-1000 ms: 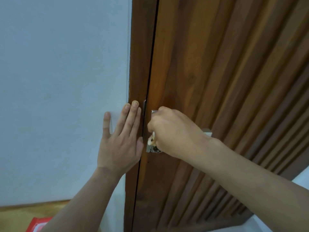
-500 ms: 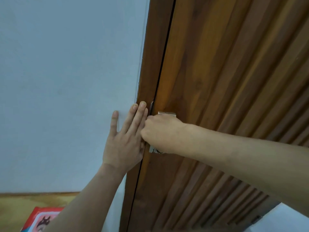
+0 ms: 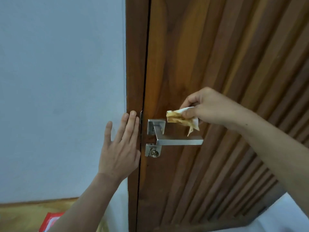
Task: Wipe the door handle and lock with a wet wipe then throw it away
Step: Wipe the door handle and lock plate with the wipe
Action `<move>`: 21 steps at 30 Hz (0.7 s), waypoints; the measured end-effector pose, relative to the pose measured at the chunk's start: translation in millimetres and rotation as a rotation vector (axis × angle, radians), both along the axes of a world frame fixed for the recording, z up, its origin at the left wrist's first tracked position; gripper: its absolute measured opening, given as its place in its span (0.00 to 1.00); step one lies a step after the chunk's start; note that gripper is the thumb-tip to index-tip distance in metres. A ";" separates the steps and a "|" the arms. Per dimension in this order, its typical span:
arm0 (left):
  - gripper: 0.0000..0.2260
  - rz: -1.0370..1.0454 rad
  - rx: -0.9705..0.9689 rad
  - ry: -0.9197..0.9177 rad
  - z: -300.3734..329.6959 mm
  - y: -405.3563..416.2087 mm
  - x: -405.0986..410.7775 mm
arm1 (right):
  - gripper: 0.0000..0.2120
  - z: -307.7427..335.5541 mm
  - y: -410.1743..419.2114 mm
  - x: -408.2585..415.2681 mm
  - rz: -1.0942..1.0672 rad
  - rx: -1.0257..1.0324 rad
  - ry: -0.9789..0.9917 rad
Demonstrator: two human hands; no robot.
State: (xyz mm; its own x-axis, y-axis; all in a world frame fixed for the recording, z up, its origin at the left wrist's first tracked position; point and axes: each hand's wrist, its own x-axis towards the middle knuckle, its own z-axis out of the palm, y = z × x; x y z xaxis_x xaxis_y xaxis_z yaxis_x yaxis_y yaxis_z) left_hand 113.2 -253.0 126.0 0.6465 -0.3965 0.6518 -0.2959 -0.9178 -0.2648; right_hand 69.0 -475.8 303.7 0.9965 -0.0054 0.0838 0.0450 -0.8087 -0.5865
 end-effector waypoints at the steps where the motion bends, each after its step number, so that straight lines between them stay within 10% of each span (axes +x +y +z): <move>1: 0.33 -0.004 0.007 -0.006 3.3 -0.2 0.1 | 0.05 -8.5 -3.5 2.7 -0.034 0.064 0.013; 21: 0.43 0.052 -0.053 -0.190 -10.8 -19.9 22.5 | 0.02 -75.2 11.1 46.5 -0.018 0.126 0.082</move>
State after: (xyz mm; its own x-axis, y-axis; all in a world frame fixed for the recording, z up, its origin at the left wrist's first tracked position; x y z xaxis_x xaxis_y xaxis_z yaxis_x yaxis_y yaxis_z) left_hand 135.7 -272.9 115.1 0.5287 -0.3274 0.7831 -0.1972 -0.9448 -0.2618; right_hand 115.4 -464.7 228.5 0.9996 -0.0289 -0.0005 -0.0214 -0.7286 -0.6846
